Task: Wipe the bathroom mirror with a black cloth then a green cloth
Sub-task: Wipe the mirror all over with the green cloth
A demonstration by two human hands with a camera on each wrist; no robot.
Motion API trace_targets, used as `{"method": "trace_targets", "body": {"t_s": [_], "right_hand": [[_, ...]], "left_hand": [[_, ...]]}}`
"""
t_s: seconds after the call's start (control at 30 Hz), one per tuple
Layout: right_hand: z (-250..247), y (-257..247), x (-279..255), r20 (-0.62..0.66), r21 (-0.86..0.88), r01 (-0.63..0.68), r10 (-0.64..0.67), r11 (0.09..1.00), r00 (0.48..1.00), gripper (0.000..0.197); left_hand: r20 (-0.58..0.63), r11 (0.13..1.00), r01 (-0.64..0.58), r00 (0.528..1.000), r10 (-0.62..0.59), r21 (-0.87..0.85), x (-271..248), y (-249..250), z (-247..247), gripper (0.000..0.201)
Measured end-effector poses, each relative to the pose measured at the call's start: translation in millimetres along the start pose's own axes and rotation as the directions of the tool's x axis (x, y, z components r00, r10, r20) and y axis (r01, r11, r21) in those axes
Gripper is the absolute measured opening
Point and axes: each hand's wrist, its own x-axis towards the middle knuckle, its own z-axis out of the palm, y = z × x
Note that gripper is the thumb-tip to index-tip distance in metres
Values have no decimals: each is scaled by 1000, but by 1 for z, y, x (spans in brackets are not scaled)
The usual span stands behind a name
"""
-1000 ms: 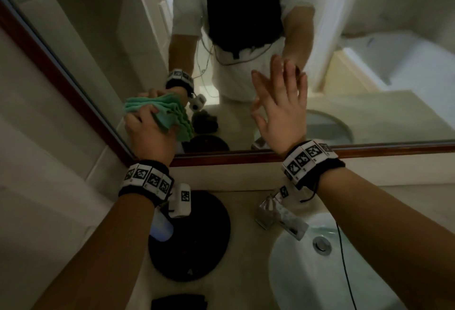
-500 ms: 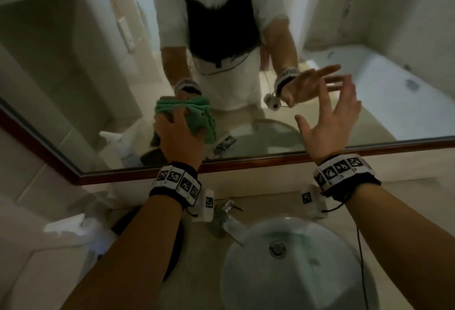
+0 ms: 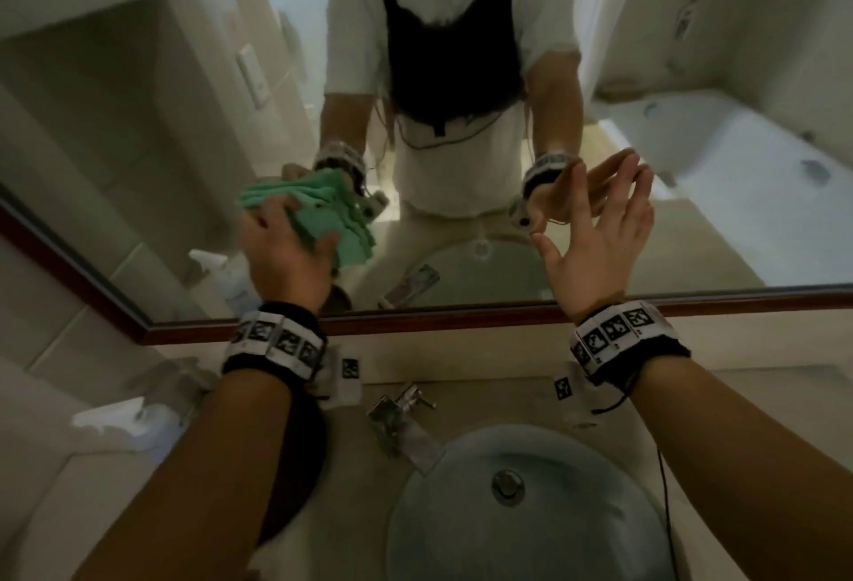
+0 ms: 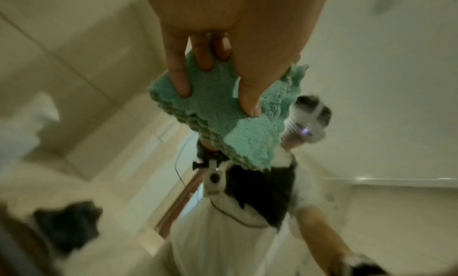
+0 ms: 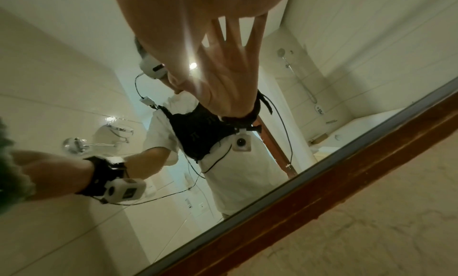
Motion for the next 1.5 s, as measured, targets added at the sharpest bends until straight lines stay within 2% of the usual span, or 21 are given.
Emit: {"method": "trace_targets", "body": {"t_s": [0.1, 0.23, 0.33, 0.43, 0.53, 0.63, 0.73, 0.83, 0.93, 1.07, 1.2, 1.33, 1.43, 1.5], "right_hand": [[2, 2, 1, -10, 34, 2, -2, 999, 1000, 94], [5, 2, 0, -8, 49, -2, 3, 999, 1000, 96], [5, 3, -1, 5, 52, 15, -15, 999, 1000, 94], [4, 4, -1, 10, 62, 23, -24, 998, 1000, 93], [3, 6, -2, 15, 65, 18, -19, 998, 1000, 92], [3, 8, -2, 14, 79, 13, -14, 997, 1000, 88], [2, 10, -2, 17, 79, 18, -20, 997, 1000, 86], [2, 12, -2, 16, 75, 29, -31, 997, 999, 85], [3, 13, -3, 23, 84, 44, -46, 995, 999, 84], [3, 11, -2, 32, 110, 40, -43, 993, 999, 86], [3, 11, -2, 52, 105, 45, -50, 994, 997, 86], [2, 13, -3, 38, 106, 64, -68, 992, 997, 82], [-3, 19, -5, 29, 135, 91, -96, 987, 995, 75], [-8, 26, -6, 44, 172, 132, -142, 976, 989, 74]], "left_hand": [[-24, 999, -42, 999, 41, -34, 20, -11, -21, 66], [-32, 998, -53, 998, 51, -44, 24, 9, -23, 64], [-35, 996, -76, 997, 74, -39, 21, 41, -14, 63], [11, 994, -107, 994, 107, 6, 5, 90, 7, 58], [101, 974, -222, 971, 216, 47, -25, 136, 39, 57], [116, 952, -298, 950, 289, 67, -40, 153, 59, 58], [118, 954, -294, 951, 287, 55, -36, 144, 57, 58], [38, 989, -149, 988, 149, -3, -16, 114, 37, 58], [-55, 999, 1, 998, -3, -47, 12, 65, 8, 63], [-92, 991, 67, 993, -77, -112, 27, 32, -12, 69], [-57, 995, 35, 998, -40, -96, 15, 55, -3, 63], [2, 999, -32, 999, 32, -20, -18, 94, 30, 56], [39, 994, -54, 998, 57, -91, -40, 122, 60, 55], [115, 986, -139, 982, 149, -90, -57, 141, 79, 58]]}}
